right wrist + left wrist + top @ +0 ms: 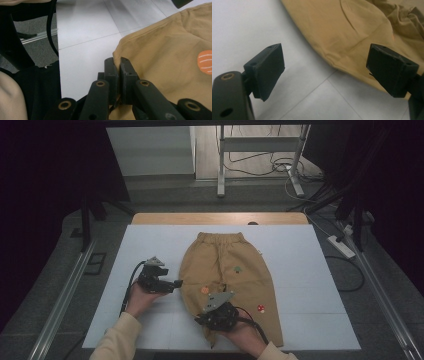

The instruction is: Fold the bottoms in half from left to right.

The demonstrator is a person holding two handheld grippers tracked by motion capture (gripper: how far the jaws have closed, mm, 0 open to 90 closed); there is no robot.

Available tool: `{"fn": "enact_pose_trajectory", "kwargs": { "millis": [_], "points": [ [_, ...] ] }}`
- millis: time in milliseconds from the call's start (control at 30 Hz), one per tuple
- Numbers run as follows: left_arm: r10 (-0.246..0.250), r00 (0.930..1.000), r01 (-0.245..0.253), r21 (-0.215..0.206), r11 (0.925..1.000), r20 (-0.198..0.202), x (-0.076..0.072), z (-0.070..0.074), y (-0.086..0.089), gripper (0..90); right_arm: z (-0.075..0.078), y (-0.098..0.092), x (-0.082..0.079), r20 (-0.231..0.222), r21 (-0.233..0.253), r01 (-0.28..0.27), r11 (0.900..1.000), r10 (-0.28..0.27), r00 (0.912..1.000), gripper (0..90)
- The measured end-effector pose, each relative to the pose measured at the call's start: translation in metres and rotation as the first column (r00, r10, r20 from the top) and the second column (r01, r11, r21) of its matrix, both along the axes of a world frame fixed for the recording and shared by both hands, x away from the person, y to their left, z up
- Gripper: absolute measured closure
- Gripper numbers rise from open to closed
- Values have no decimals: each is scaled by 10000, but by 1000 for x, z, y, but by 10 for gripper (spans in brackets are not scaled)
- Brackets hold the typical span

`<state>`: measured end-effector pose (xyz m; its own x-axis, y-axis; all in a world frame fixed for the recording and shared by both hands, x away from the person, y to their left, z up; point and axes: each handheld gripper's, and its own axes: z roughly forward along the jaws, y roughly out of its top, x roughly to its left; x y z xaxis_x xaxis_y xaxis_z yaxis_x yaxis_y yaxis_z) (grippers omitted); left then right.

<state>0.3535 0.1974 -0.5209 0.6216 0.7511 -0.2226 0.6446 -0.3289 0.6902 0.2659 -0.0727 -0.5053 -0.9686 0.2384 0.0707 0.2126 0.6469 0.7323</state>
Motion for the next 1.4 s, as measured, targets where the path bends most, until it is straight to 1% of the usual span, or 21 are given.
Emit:
{"fn": "enact_pose_trajectory", "kwargs": {
  "millis": [200,300,367,533,633,700,733,800,867,900,1000,1133,1167,1333,1400],
  "points": [
    [52,10000,-52,-78,10000,16,6,1,-3,148,0,0,0,13,-8,12,10000,-12,10000,853],
    [-5,10000,5,28,10000,-31,9,1,-5,148,0,0,0,14,-15,3,10000,-3,10000,853],
    [27,10000,-27,-48,10000,-50,12,1,-8,148,0,0,0,25,-17,0,10000,1,10000,853],
    [-64,9999,65,52,10000,-78,16,0,-12,149,0,0,1,-13,-9,1,10000,-1,10000,853],
    [-83,10000,84,78,9999,-48,19,1,-13,150,0,0,1,0,-31,-15,10000,15,10000,853],
    [-63,10000,63,-12,10000,10,21,2,-14,151,0,1,1,1,-36,-23,10000,23,10000,853],
    [-73,10000,73,9,10000,-18,22,3,-14,152,0,1,1,5,-62,-28,10000,28,10000,853],
    [-48,10000,48,50,10000,52,25,6,-14,152,-1,1,1,-6,-41,-26,10000,26,10000,853],
    [-26,10000,26,-16,10000,55,28,6,-14,152,-1,1,1,-11,-39,-10,10000,10,10000,853],
    [-29,10000,29,30,10000,51,29,6,-15,152,0,0,1,-19,-33,-11,10000,11,10000,853],
    [37,10000,-37,83,10000,-30,35,3,-16,155,-1,1,1,-31,-37,-31,10000,30,10000,853],
    [138,9996,-132,243,9996,-259,44,-2,-19,159,-2,1,1,-52,-53,-37,10000,37,10000,852],
    [136,9995,-128,294,9995,-279,46,-3,-20,161,-2,1,1,-50,-54,-37,10000,36,10000,852],
    [223,9991,-213,255,9994,-369,59,-6,-23,173,-2,1,1,-60,-67,-26,10000,26,10000,852],
    [214,9989,-199,356,9992,-415,64,-6,-25,175,-3,1,1,-62,-71,-25,10000,24,10000,852]
  ]
}}
